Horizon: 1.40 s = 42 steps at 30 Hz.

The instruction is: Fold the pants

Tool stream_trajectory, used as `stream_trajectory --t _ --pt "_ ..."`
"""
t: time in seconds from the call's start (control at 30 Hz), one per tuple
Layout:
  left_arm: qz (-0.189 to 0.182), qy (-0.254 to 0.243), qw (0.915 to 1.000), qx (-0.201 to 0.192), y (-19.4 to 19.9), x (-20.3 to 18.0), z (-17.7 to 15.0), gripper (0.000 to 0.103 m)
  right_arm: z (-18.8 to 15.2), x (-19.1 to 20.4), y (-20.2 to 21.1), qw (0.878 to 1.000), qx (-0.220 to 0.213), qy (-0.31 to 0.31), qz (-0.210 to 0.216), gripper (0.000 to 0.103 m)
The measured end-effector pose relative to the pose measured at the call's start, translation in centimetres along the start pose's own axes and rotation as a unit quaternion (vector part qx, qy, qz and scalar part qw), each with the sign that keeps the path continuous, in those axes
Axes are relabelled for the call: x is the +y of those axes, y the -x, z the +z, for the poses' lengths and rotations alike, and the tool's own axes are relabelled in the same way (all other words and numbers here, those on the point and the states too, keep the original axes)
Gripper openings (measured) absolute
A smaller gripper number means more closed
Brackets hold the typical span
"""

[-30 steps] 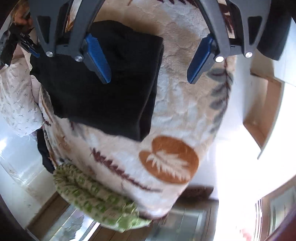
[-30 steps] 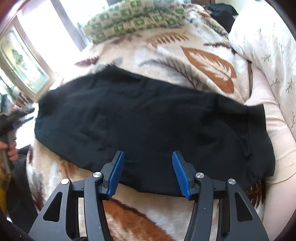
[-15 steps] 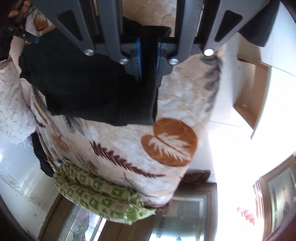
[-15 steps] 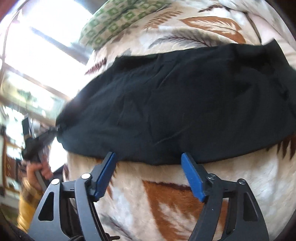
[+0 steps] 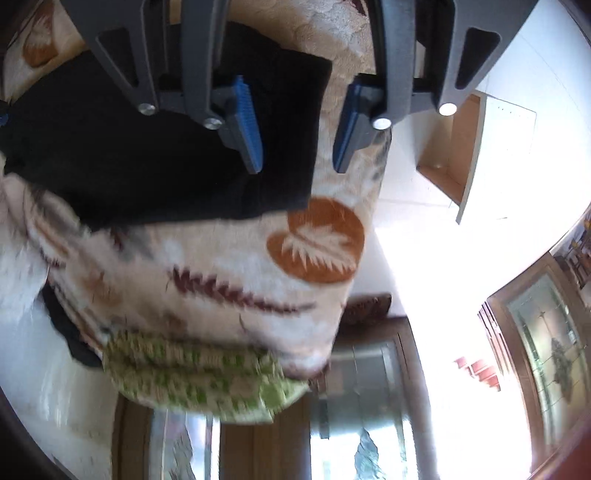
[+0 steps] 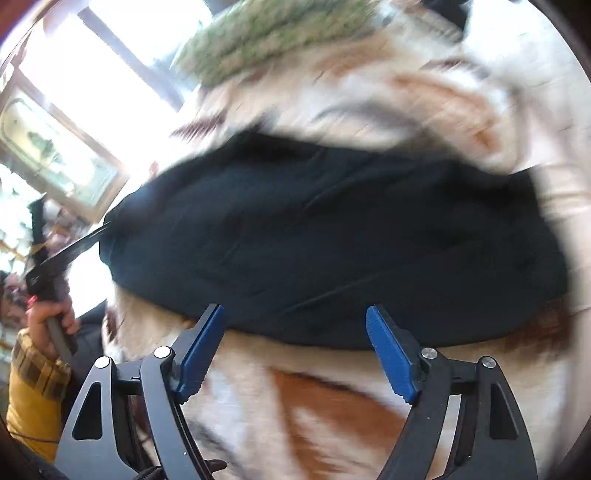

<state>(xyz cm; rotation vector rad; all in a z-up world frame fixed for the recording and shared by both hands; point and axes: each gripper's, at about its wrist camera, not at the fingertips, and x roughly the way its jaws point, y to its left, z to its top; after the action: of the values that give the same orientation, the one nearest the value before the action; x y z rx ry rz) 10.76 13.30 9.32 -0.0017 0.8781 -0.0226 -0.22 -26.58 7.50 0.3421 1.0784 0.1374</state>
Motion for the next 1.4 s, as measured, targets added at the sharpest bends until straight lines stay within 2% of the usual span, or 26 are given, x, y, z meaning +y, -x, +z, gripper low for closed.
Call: stream_trajectory --t 0.07,0.13,0.23,0.37,0.47,0.57,0.63,0.73,0.77,0.8,0.83,0.87,0.9,0.97,1.03,1.07,1.13,1.17,1.23,1.33,1.4 --pt "-0.01 0.005 0.9999 -0.011 0.8 -0.5 0.8 0.044 0.4 -3.3 1.7 0.998 -0.019 -0.044 -0.029 0.079" --pt "-0.022 -0.006 0.9996 -0.014 1.1 -2.3 1.4 0.044 -0.1 -5.9 2.6 0.995 -0.023 -0.087 -0.041 0.079" --pt "-0.064 -0.033 0.9973 -0.012 1.2 -6.5 1.5 0.044 -0.9 -8.7 2.4 0.987 -0.021 -0.152 -0.045 0.079" --pt "-0.161 -0.057 0.9847 0.034 -0.3 -14.0 0.7 0.044 -2.2 -10.0 1.0 0.98 -0.005 -0.193 -0.039 0.079" --pt "-0.204 -0.083 0.9733 0.065 -1.6 -19.7 -0.3 0.044 -2.5 -10.5 0.0 0.977 -0.011 -0.212 -0.032 0.078" --pt "-0.221 -0.121 0.9627 0.099 -3.8 -24.9 -1.2 0.044 -2.8 -11.5 -0.8 0.969 -0.023 -0.247 -0.003 0.078" --pt "-0.222 -0.14 0.9577 0.118 -5.2 -27.3 -1.6 0.044 -2.5 -11.6 -1.1 0.967 -0.046 -0.25 -0.005 0.078" --pt "-0.196 -0.172 0.956 0.134 -7.4 -30.2 -2.5 0.044 -1.1 -11.4 -1.7 0.97 -0.07 -0.232 -0.016 0.072" --pt "-0.184 -0.185 0.957 0.126 -7.7 -30.6 -2.8 0.044 -0.7 -11.3 -2.2 0.972 -0.071 -0.224 -0.024 0.069" --pt "-0.174 -0.202 0.9574 0.111 -7.6 -31.1 -3.1 0.044 -0.5 -11.2 -2.4 0.973 -0.071 -0.219 -0.035 0.058" --pt "-0.166 -0.215 0.9566 0.105 -7.4 -31.6 -3.2 0.044 -0.4 -11.2 -2.5 0.973 -0.072 -0.211 -0.052 0.042" --pt "-0.164 -0.219 0.9562 0.105 -7.1 -31.6 -3.2 0.044 -0.4 -11.3 -2.5 0.974 -0.073 -0.207 -0.057 0.033" --pt "-0.169 -0.211 0.9567 0.107 -6.9 -31.3 -2.9 0.044 -0.5 -11.7 -2.3 0.973 -0.072 -0.215 -0.043 0.026" --pt "-0.198 -0.174 0.96 0.096 -6.0 -30.0 -2.2 0.043 -0.6 -11.9 -1.7 0.97 -0.077 -0.23 -0.024 0.023" --pt "-0.208 -0.152 0.9623 0.087 -5.3 -29.4 -2.0 0.043 -0.4 -11.3 -1.1 0.971 -0.088 -0.222 -0.017 0.021" --pt "-0.207 -0.155 0.9613 0.096 -5.5 -29.4 -2.3 0.044 -0.2 -10.7 -0.7 0.974 -0.097 -0.205 -0.017 0.021" --pt "-0.179 -0.19 0.957 0.126 -7.1 -30.5 -3.4 0.043 0.2 -9.4 -0.3 0.979 -0.108 -0.17 -0.024 0.02" --pt "-0.17 -0.214 0.9566 0.101 -6.7 -31.1 -3.9 0.044 0.3 -8.7 -0.2 0.982 -0.111 -0.153 -0.027 0.02" --pt "-0.163 -0.229 0.955 0.094 -6.2 -31.5 -3.9 0.044 0.4 -7.5 -0.1 0.985 -0.115 -0.123 -0.031 0.019" --pt "-0.222 -0.165 0.9529 0.125 -5.5 -29.3 -1.9 0.043 0.6 -6.2 0.1 0.988 -0.119 -0.089 -0.04 0.019" --pt "-0.241 -0.127 0.9545 0.122 -4.9 -26.9 -1.0 0.043 0.8 -5.3 0.3 0.99 -0.121 -0.067 -0.039 0.019"
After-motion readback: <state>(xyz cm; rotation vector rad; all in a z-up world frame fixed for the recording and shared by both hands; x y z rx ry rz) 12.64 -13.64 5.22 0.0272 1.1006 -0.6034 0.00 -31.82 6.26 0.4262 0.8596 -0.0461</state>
